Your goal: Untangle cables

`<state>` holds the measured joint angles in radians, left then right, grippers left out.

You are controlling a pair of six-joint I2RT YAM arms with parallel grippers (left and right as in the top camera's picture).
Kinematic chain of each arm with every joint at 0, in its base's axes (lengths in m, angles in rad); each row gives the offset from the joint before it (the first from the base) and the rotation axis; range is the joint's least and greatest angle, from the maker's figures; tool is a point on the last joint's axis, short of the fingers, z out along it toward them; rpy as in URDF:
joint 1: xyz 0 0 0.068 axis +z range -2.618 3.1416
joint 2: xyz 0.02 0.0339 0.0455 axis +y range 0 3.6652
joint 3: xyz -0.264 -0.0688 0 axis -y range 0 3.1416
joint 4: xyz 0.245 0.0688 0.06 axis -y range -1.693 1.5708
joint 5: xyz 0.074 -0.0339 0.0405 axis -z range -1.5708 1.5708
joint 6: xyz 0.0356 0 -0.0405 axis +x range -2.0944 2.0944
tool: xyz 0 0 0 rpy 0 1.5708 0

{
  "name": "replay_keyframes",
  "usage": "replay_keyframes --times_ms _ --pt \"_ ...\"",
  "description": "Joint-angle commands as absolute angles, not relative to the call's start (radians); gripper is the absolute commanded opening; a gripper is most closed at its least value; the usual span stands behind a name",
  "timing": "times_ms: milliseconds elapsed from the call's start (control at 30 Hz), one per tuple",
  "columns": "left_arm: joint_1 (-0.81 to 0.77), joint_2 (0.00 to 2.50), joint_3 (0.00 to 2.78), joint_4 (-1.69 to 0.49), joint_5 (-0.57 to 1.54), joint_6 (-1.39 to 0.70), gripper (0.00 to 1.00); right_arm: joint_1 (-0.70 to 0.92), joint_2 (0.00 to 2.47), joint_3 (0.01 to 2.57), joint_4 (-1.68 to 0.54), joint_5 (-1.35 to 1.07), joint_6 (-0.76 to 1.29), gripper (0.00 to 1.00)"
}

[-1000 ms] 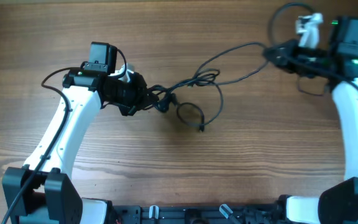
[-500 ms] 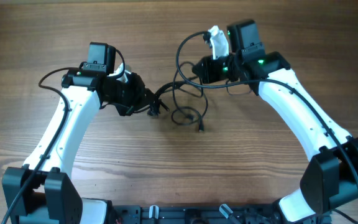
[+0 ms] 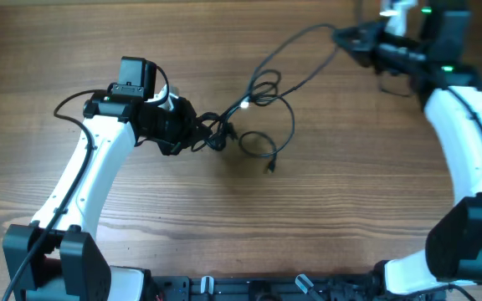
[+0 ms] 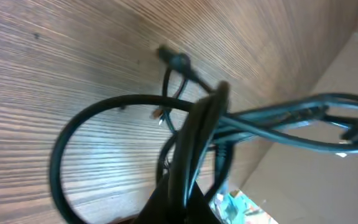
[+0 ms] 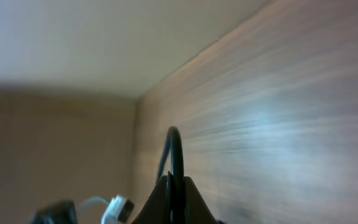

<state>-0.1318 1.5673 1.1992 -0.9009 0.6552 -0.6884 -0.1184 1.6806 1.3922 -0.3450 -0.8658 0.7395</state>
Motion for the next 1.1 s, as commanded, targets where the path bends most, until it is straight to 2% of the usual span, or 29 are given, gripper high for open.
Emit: replay_keyframes --times_ms 0,200,467,667,733,833,933,1067 --pt "-0.126 1.567 1.195 -0.914 0.638 -0.661 0.04 -0.252 1.652 1.414 -0.43 -0.773 0.777 0.04" --pt "-0.126 1.567 1.195 -0.914 0.638 -0.661 0.04 -0.387 1.653 1.413 -0.553 -0.618 0.676 0.04" --pt "-0.126 1.567 1.195 -0.917 0.638 -0.662 0.04 -0.381 1.653 1.413 -0.735 -0.208 0.564 0.04" --pt "-0.126 1.567 1.195 -0.917 0.638 -0.661 0.04 -0.325 1.653 1.413 -0.897 -0.268 0.397 0.05" --pt "-0.126 1.567 1.195 -0.916 0.636 -0.658 0.04 -0.301 1.653 1.413 -0.966 -0.271 0.353 0.11" --pt "-0.126 1.567 1.195 -0.913 0.624 -0.658 0.04 -0.248 1.653 1.413 -1.058 -0.271 0.284 0.36" --pt "-0.126 1.567 1.195 -0.901 0.622 -0.658 0.04 -0.191 1.653 1.413 -1.086 -0.271 0.261 0.54" --pt "-0.126 1.567 1.195 -0.897 0.616 -0.618 0.04 -0.115 1.653 1.413 -1.06 -0.397 0.138 0.57"
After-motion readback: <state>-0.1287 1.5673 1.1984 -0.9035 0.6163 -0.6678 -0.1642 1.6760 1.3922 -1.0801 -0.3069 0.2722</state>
